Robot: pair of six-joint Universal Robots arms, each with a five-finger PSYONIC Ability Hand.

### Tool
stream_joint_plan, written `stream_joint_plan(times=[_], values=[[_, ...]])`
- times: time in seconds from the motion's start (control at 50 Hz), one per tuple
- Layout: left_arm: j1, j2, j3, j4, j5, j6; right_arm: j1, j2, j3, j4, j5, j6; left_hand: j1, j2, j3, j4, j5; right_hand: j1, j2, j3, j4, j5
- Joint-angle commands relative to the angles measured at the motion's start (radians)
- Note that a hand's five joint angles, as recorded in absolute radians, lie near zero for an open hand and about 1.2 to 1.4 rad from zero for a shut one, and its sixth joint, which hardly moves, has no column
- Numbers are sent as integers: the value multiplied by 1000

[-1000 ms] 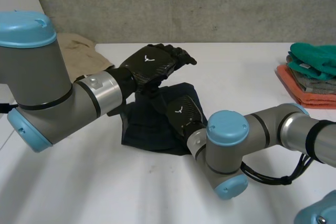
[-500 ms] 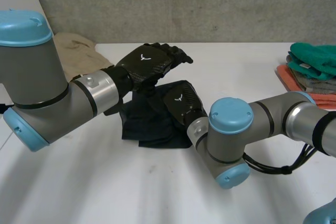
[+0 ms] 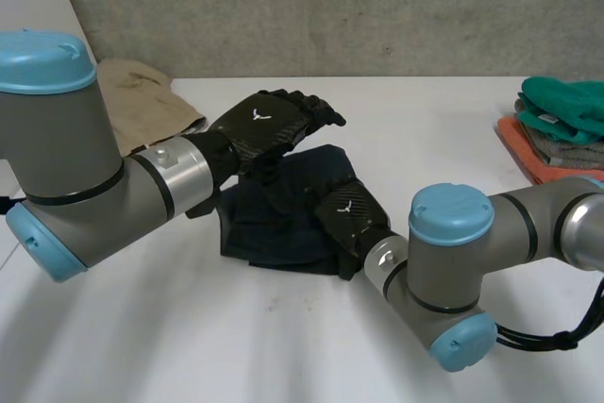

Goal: Fold the laundry.

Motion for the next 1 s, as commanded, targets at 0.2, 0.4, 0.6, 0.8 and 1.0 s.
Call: stream_joint_plan(times=[0.2,0.4,0.6,0.8,1.0], values=[[-1,2,-4,0,0,-1,10,99,-101,-107,2,-72,43,42,39,48,49,17,-3,9,-11,-18],[-1,3,-7,0,0,-1,12,137,-177,-107,3,-74,43,42,39,48,49,17,-3,9,-11,-18],[1,6,-20,0,0,-1,12,194,-255,-104,-4,-71,43,42,39,48,49,506,486,498,478,471],[2,14,-21,-2,0,-1,9,185,-261,-105,-33,-60,40,40,36,45,47,1187,1167,1179,1160,1153],[19,43,-32,0,0,-1,-122,93,-214,-94,-50,-77,40,40,36,45,47,1187,1167,1179,1160,1153]])
